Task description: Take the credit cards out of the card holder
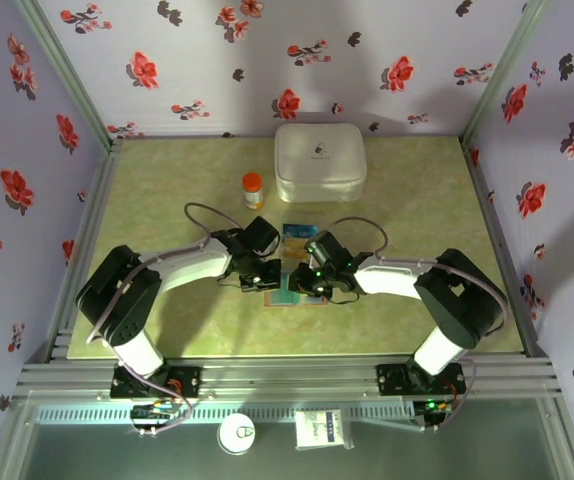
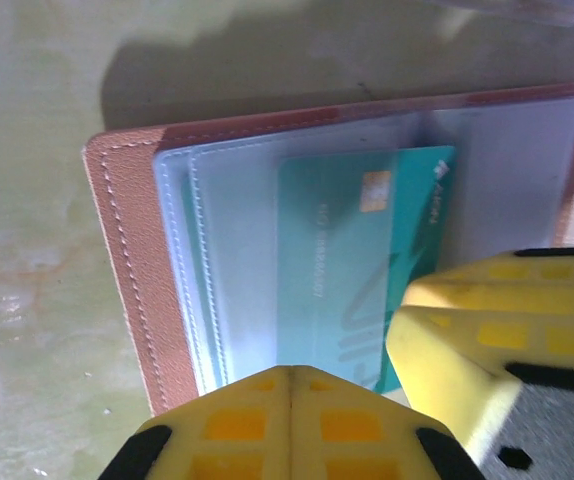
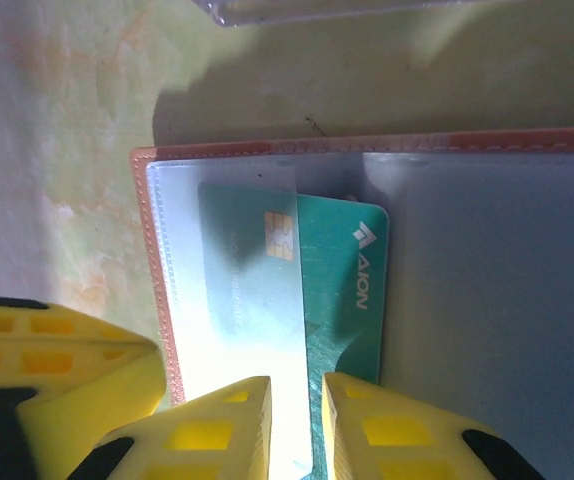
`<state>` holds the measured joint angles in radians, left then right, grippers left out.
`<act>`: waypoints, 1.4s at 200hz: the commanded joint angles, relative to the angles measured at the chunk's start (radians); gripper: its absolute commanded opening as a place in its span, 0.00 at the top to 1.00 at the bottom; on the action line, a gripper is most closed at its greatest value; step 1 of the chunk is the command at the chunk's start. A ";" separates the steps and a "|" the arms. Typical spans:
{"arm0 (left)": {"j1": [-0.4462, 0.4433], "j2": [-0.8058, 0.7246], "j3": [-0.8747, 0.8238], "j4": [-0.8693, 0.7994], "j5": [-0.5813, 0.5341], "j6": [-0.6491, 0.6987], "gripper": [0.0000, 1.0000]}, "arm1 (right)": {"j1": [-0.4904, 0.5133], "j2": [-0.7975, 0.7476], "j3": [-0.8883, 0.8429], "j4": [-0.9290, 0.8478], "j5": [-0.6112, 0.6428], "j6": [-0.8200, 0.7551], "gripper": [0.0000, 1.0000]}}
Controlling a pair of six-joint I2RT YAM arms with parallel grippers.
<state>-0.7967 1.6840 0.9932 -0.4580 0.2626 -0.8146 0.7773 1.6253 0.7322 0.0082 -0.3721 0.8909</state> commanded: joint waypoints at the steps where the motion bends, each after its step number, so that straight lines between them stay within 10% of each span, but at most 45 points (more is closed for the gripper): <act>1: -0.002 0.042 -0.009 -0.029 -0.023 0.028 1.00 | 0.007 0.024 -0.011 0.014 -0.019 0.002 0.79; 280: -0.024 0.061 0.068 -0.078 -0.030 0.037 1.00 | -0.068 -0.070 -0.090 0.088 -0.027 0.001 0.76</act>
<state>-0.8127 1.7138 1.0489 -0.5274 0.2214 -0.7967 0.7246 1.5673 0.6483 0.1081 -0.3973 0.9012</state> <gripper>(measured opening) 0.037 0.241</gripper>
